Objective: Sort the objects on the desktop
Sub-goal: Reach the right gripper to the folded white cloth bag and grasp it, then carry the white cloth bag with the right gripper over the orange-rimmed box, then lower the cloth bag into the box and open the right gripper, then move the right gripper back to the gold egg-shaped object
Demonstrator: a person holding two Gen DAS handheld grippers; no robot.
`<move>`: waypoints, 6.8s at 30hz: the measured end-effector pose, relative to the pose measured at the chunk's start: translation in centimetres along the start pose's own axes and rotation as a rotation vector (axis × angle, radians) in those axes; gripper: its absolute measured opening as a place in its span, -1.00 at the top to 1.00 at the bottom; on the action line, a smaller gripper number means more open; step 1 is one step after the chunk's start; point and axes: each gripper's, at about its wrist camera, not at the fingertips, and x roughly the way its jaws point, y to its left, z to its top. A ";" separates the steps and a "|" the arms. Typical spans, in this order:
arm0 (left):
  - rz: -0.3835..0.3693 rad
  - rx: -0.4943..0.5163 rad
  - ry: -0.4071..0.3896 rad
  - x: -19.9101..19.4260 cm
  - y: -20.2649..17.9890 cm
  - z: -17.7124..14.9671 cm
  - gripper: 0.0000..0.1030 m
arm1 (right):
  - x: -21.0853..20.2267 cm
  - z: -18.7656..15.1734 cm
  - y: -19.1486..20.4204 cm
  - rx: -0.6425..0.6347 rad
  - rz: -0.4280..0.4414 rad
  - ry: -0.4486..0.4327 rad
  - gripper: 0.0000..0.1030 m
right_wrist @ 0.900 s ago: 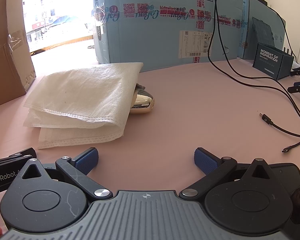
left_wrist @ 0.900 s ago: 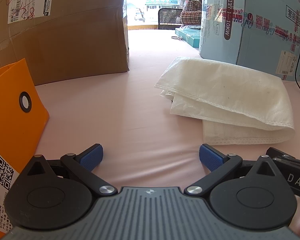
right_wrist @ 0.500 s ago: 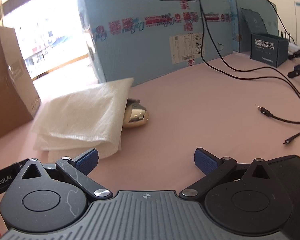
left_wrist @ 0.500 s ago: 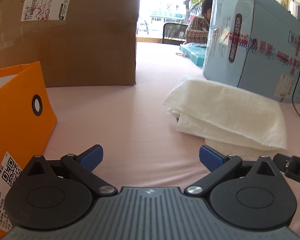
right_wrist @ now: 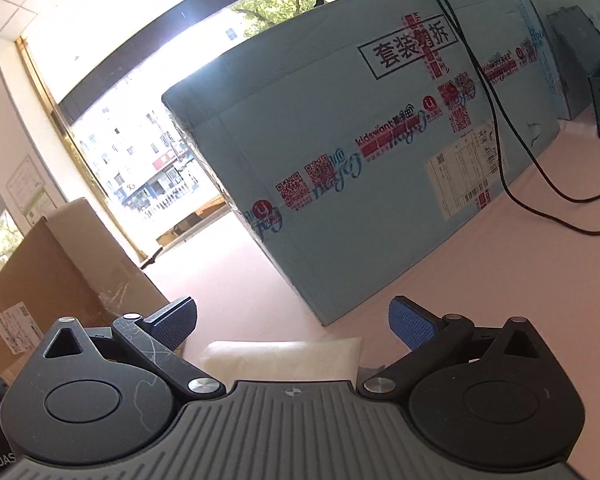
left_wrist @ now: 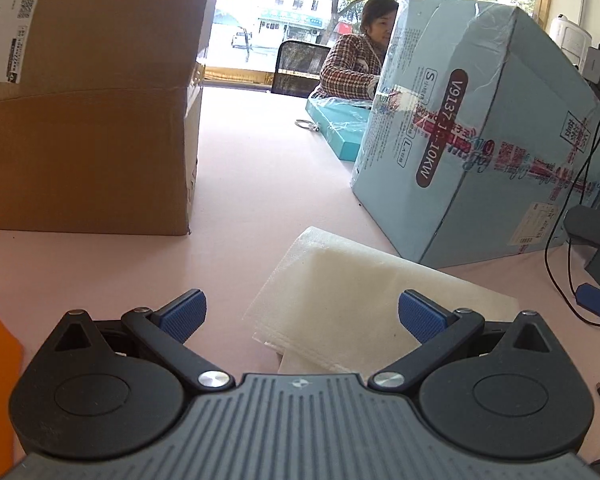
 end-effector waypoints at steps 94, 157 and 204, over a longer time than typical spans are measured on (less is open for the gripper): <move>0.428 -0.110 0.095 -22.9 28.2 -1.6 0.70 | 5.0 -19.5 34.3 -0.024 0.425 0.689 0.84; 0.323 0.003 -0.062 -26.5 22.1 -3.3 -1.00 | -5.1 -14.8 33.3 -0.586 0.328 0.379 -0.71; -0.185 0.225 0.106 5.2 -8.9 -0.4 -0.93 | 2.6 -4.8 -9.7 0.500 0.116 0.261 -0.39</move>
